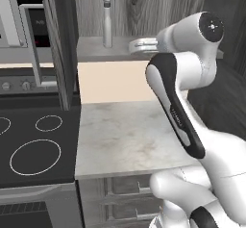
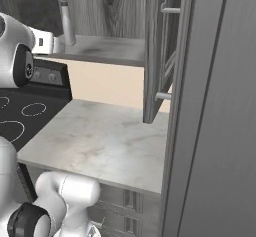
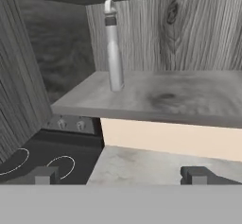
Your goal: Move the cutting board and knife to the sink. Then move spray from the cabinet to the counter.
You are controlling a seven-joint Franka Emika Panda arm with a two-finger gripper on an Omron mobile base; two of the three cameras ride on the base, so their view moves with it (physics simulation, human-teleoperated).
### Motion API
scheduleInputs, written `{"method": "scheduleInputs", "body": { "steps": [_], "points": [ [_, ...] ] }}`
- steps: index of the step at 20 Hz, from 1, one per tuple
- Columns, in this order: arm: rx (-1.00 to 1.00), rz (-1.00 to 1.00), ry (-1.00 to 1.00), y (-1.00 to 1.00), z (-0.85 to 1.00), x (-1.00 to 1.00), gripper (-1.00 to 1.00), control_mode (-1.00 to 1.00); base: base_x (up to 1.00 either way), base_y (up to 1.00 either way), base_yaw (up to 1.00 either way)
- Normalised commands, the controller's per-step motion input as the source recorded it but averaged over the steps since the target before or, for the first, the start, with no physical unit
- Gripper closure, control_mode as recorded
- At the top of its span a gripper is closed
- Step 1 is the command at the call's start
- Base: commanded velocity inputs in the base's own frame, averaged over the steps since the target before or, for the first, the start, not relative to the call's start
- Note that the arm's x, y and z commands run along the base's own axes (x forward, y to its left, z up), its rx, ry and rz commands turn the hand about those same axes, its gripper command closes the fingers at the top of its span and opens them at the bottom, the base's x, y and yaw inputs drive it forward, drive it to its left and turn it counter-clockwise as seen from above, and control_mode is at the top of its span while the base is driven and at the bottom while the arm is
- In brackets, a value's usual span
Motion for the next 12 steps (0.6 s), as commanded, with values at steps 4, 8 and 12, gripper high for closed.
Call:
{"method": "scheduleInputs", "body": {
  "steps": [4, 8, 12],
  "points": [
    [-0.04, 0.09, 0.01, 0.06, 0.01, 0.94, -1.00, -1.00, 0.00, 0.00, 0.00],
    [-0.07, 0.00, 0.04, 0.14, 0.00, 0.91, -1.00, -1.00, 0.00, 0.00, 0.00],
    [-0.07, -0.11, 0.00, 0.29, 0.00, 0.78, -1.00, -1.00, 0.00, 0.00, 0.00]
  ]
}}
